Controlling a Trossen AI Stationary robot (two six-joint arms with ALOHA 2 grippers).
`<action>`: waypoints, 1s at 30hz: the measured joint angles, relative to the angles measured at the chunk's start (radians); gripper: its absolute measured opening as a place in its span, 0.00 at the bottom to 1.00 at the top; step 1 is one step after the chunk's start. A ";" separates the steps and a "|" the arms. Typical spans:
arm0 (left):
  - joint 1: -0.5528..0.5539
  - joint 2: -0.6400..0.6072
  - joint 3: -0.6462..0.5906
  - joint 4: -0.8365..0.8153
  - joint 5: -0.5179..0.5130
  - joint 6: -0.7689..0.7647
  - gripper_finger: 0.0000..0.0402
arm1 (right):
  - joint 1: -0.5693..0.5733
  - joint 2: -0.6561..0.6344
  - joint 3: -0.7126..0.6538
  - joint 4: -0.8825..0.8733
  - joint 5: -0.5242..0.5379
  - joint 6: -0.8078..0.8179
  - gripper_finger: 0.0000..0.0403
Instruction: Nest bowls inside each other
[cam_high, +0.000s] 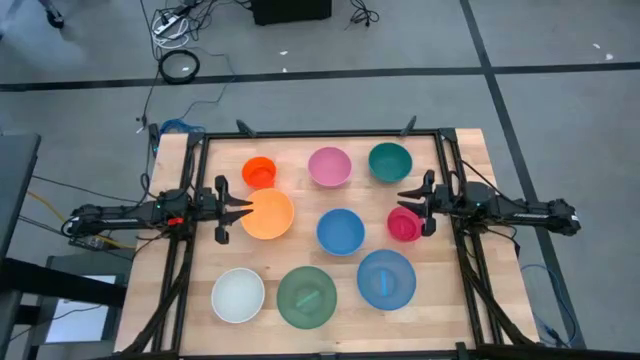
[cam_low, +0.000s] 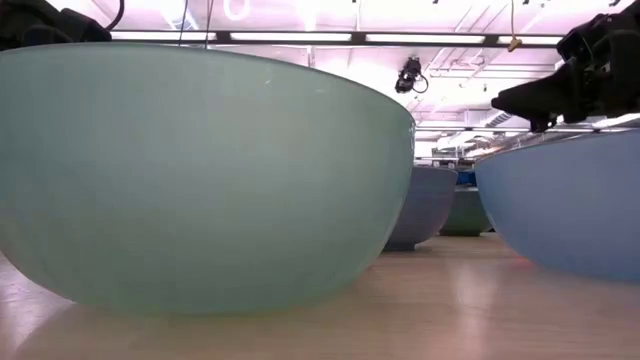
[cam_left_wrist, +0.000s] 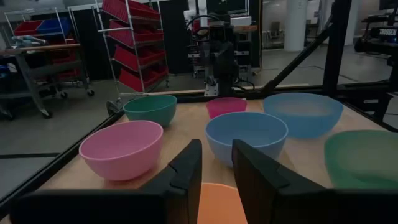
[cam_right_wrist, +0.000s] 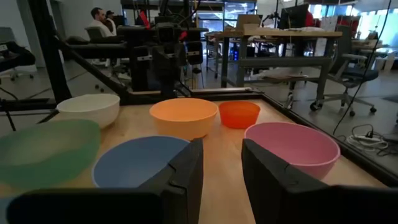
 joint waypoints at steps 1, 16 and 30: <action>0.000 0.000 0.000 0.000 0.000 0.000 0.24 | 0.000 0.000 0.000 0.008 0.000 -0.026 0.25; 0.000 0.000 0.000 0.059 0.000 -0.001 0.24 | 0.002 0.002 0.000 0.081 0.031 0.069 0.25; 0.000 0.000 0.000 0.414 -0.002 -0.241 0.24 | 0.001 0.002 0.000 0.243 0.138 0.197 0.25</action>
